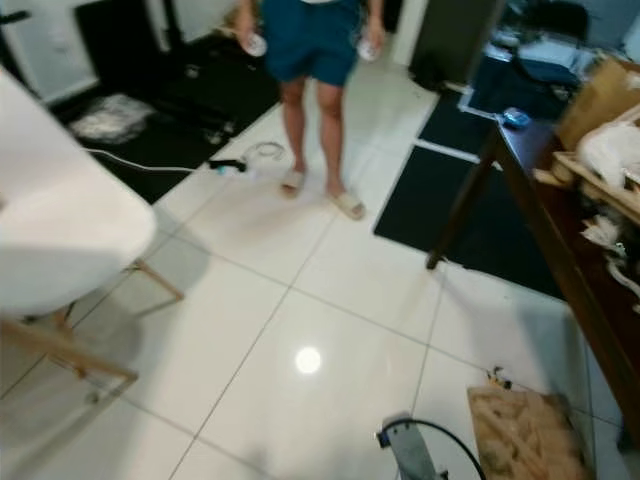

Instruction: Picking trash to rubbish bin

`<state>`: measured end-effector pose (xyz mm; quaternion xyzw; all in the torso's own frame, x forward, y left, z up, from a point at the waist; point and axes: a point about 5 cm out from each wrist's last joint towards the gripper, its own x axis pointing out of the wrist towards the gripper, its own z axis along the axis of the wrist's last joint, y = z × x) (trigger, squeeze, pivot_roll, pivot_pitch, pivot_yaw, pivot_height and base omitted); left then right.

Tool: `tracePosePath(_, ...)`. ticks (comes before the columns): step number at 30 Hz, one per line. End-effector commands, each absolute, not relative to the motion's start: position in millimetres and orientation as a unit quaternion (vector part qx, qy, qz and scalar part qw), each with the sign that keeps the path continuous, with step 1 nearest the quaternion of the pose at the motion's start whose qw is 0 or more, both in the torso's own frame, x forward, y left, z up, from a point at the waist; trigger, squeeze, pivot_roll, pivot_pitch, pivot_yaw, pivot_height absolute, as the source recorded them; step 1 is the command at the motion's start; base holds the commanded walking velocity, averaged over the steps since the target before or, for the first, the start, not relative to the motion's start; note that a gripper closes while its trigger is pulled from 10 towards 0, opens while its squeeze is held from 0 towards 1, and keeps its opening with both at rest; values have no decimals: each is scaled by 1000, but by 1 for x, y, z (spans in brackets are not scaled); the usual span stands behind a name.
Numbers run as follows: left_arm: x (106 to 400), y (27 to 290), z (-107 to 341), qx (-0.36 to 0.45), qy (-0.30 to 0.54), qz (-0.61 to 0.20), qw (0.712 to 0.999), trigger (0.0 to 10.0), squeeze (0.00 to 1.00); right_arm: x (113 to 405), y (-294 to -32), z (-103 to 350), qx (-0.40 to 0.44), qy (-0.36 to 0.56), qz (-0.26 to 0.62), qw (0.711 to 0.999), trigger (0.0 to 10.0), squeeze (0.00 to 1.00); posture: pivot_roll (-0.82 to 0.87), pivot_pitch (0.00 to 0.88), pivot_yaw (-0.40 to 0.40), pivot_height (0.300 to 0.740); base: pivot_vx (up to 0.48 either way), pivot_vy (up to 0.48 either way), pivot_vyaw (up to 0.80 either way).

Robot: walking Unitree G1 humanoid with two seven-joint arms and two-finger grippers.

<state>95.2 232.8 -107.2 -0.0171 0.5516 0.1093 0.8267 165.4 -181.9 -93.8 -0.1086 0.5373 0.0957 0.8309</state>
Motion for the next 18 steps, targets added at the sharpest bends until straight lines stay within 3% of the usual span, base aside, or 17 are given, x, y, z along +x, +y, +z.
tracePosePath(1,84,231,-110,-20,567,111,816,10000,0,150,-180,-100,-99,562,100,815,10000,0,226,100,-76,740,0,0,0)
tracePosePath(3,85,230,-110,-21,566,111,816,10000,0,151,-181,-100,-100,562,100,815,10000,0,226,100,-76,740,0,0,0)
tracePosePath(18,90,227,-110,-19,563,103,820,10000,0,151,-185,-99,-104,563,99,814,10000,0,205,97,-82,740,0,0,-800)
